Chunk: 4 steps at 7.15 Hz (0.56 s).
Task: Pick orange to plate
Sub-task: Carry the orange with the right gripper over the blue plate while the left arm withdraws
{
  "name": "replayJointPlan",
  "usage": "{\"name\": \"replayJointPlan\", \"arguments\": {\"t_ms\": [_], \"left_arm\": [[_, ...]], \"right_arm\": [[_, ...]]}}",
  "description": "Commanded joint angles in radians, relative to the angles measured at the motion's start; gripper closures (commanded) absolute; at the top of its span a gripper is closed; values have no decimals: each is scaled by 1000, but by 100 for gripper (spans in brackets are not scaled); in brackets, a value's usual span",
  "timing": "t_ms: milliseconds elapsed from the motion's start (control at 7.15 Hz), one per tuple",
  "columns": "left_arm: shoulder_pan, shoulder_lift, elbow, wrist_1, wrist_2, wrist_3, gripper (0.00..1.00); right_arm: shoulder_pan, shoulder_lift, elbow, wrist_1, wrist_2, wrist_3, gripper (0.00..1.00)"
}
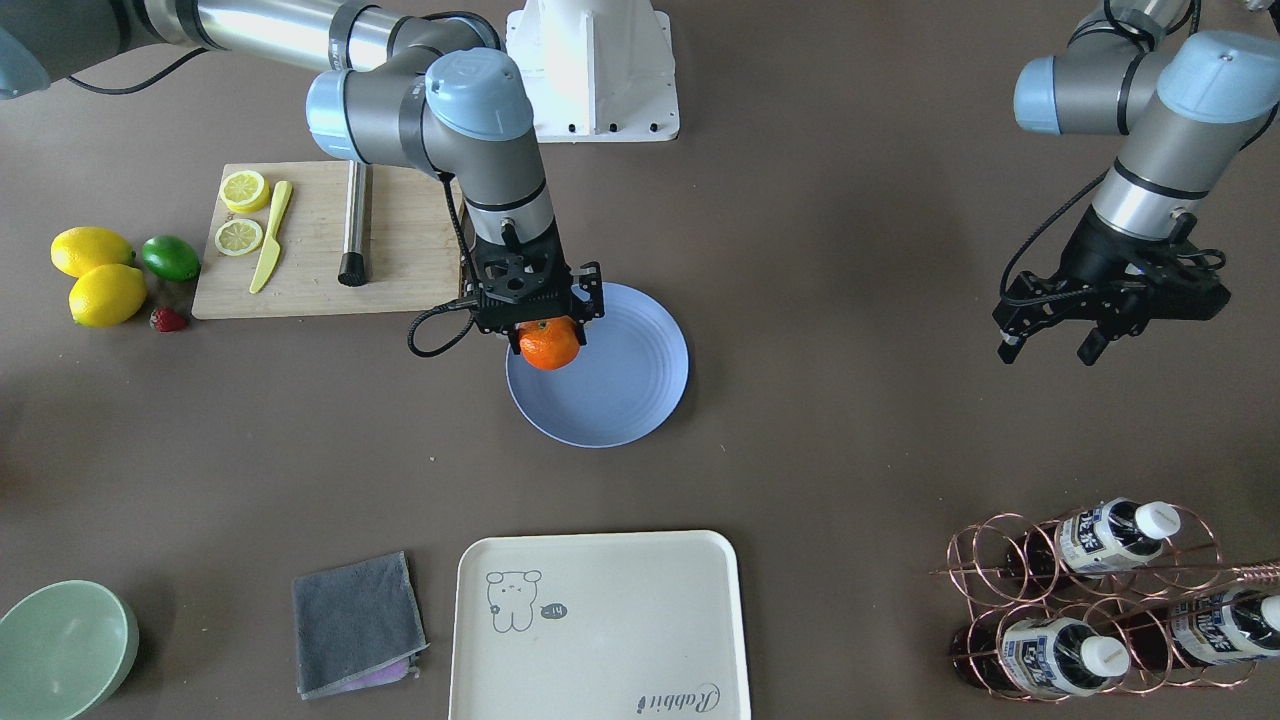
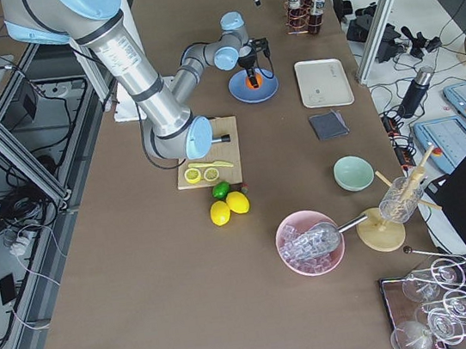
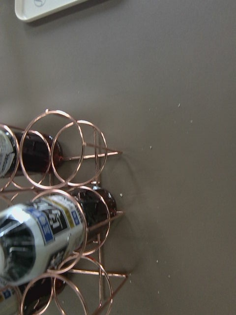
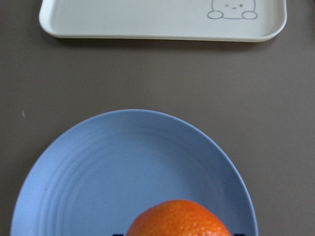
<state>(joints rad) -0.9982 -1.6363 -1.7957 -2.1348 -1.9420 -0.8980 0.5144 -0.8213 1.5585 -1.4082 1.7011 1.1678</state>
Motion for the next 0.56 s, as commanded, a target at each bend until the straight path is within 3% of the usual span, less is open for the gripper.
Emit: {"name": "replayJointPlan", "arguments": {"t_ms": [0,420], "left_arm": [[-39,65,18,-42,-5,92,2],[-40,64,29,-40,-6,93,2]], "right_arm": [[-43,47,-66,8,-56,15,100],[-51,80,-158,21,-101,10,100]]}}
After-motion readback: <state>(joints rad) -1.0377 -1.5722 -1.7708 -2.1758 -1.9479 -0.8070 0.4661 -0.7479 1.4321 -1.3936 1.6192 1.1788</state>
